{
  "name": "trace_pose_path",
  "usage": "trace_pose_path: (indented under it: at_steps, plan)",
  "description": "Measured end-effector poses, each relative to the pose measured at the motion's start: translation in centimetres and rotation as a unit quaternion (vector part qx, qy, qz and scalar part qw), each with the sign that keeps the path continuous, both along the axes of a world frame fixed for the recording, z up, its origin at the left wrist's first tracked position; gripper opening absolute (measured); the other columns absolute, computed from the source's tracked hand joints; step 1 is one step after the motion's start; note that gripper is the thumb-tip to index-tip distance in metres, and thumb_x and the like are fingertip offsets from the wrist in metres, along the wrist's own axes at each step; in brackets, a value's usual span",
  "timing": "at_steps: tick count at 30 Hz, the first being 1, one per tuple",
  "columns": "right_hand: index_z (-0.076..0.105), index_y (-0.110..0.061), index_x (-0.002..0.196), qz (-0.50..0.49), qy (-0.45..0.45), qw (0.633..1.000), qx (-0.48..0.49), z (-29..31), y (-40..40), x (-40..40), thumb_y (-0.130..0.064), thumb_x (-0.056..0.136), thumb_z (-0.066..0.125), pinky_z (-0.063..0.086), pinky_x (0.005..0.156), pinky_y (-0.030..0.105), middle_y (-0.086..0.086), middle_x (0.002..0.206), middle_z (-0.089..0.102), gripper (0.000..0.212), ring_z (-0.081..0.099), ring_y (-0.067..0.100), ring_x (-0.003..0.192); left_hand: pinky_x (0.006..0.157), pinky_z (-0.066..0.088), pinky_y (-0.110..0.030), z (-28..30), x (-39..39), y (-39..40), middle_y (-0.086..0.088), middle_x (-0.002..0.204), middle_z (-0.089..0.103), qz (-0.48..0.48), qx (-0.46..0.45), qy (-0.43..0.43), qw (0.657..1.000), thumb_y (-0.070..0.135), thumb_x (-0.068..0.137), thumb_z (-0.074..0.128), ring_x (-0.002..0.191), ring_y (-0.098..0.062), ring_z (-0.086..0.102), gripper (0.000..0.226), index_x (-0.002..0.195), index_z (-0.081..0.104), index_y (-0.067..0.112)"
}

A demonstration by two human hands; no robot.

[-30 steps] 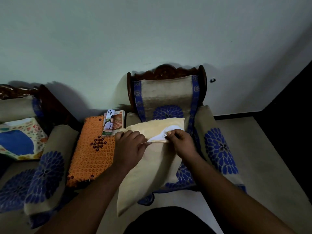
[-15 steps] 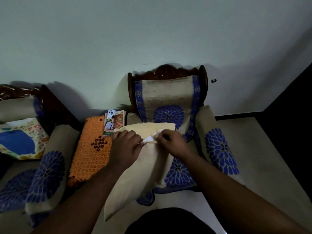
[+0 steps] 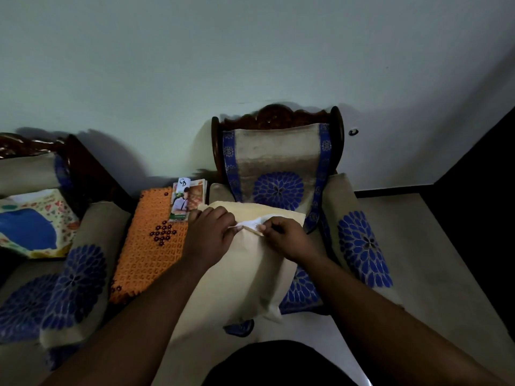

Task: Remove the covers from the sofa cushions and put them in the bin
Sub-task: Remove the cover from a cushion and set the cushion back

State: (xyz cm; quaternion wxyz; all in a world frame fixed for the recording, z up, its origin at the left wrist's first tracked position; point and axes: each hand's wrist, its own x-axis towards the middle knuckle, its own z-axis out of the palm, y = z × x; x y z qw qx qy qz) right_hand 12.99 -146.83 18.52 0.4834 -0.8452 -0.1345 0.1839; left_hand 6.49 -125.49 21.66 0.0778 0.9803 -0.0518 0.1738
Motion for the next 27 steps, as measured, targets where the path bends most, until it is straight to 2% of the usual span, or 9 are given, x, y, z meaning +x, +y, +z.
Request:
trace_pose_path:
  at_steps: [2,4,8,12,15,18,21,23,27]
  plan:
    - [0.074,-0.027,0.095,-0.025,-0.036,0.999,-0.004,0.1,0.2,-0.4,-0.043,0.097,0.062,0.053,0.078,0.033,-0.012,0.089,0.070,0.020,0.062,0.002,0.083,0.075,0.035,-0.040,0.1,-0.2,-0.1,0.008,0.087,0.058,-0.009,0.016,0.008,1.000,0.043,0.093,0.057,0.082,-0.020,0.055,0.019,0.084,0.061,0.027]
    - [0.074,-0.029,0.100,-0.042,-0.067,0.997,-0.016,-0.2,0.4,-0.5,-0.043,0.096,0.060,0.055,0.077,0.037,-0.012,0.091,0.071,0.020,0.064,0.005,0.085,0.074,0.034,-0.039,-0.2,-0.6,-0.2,0.007,0.085,0.057,-0.021,0.035,0.011,0.999,0.042,0.093,0.057,0.081,-0.021,0.055,0.018,0.084,0.060,0.027]
    - [0.073,-0.026,0.093,-0.069,-0.099,0.993,0.005,-0.8,-0.5,-0.6,-0.042,0.095,0.060,0.055,0.075,0.042,-0.011,0.085,0.070,0.021,0.064,0.007,0.081,0.075,0.035,-0.040,-0.5,-2.0,0.5,0.005,0.080,0.055,-0.027,0.049,0.019,0.998,0.041,0.092,0.059,0.076,-0.022,0.058,0.018,0.081,0.057,0.027]
    - [0.074,-0.023,0.094,-0.072,-0.106,0.992,0.019,-1.4,-1.2,-0.8,-0.034,0.097,0.061,0.054,0.079,0.041,-0.009,0.090,0.071,0.017,0.064,0.008,0.085,0.077,0.034,-0.041,-1.0,-3.4,1.4,0.007,0.078,0.055,-0.017,0.070,0.050,0.996,0.044,0.091,0.055,0.079,-0.022,0.059,0.019,0.080,0.056,0.029]
    - [0.072,-0.022,0.096,-0.049,-0.139,0.989,0.007,-1.1,-0.8,-1.1,-0.031,0.098,0.059,0.053,0.078,0.040,-0.008,0.093,0.070,0.017,0.062,0.009,0.086,0.080,0.034,-0.042,-0.4,-3.0,0.5,0.009,0.082,0.057,-0.018,0.100,0.084,0.991,0.057,0.091,0.047,0.084,-0.020,0.058,0.028,0.083,0.054,0.031]
    - [0.071,-0.020,0.097,-0.009,-0.174,0.985,0.003,-0.2,-0.5,-1.4,-0.027,0.098,0.059,0.052,0.078,0.037,-0.006,0.093,0.070,0.014,0.061,0.008,0.085,0.081,0.034,-0.042,0.9,-0.9,-2.6,0.009,0.096,0.061,-0.032,0.127,0.103,0.986,0.069,0.090,0.046,0.091,-0.019,0.056,0.042,0.099,0.058,0.030]
    - [0.070,-0.020,0.095,0.014,-0.203,0.979,-0.007,0.7,-0.3,-1.6,-0.035,0.096,0.055,0.051,0.076,0.037,-0.005,0.091,0.069,0.021,0.061,0.010,0.084,0.091,0.034,-0.044,2.0,1.5,-5.3,0.005,0.107,0.065,0.005,0.144,0.161,0.976,0.051,0.099,0.041,0.102,-0.023,0.059,0.029,0.109,0.055,0.028]
    - [0.069,-0.019,0.094,-0.004,-0.212,0.977,-0.020,1.0,-0.7,-1.2,-0.038,0.095,0.052,0.050,0.075,0.039,-0.004,0.090,0.068,0.026,0.061,0.013,0.084,0.094,0.034,-0.043,2.3,2.3,-6.1,0.003,0.107,0.067,-0.006,0.165,0.190,0.968,0.043,0.103,0.035,0.100,-0.023,0.061,0.028,0.110,0.056,0.027]
    - [0.072,-0.016,0.096,-0.057,-0.175,0.983,-0.019,1.2,-2.0,-0.3,-0.025,0.096,0.062,0.050,0.082,0.039,-0.002,0.095,0.069,0.013,0.062,0.014,0.089,0.093,0.035,-0.041,2.4,2.3,-6.8,0.001,0.101,0.067,-0.048,0.156,0.197,0.967,0.042,0.105,0.032,0.094,-0.023,0.063,0.032,0.105,0.058,0.024]
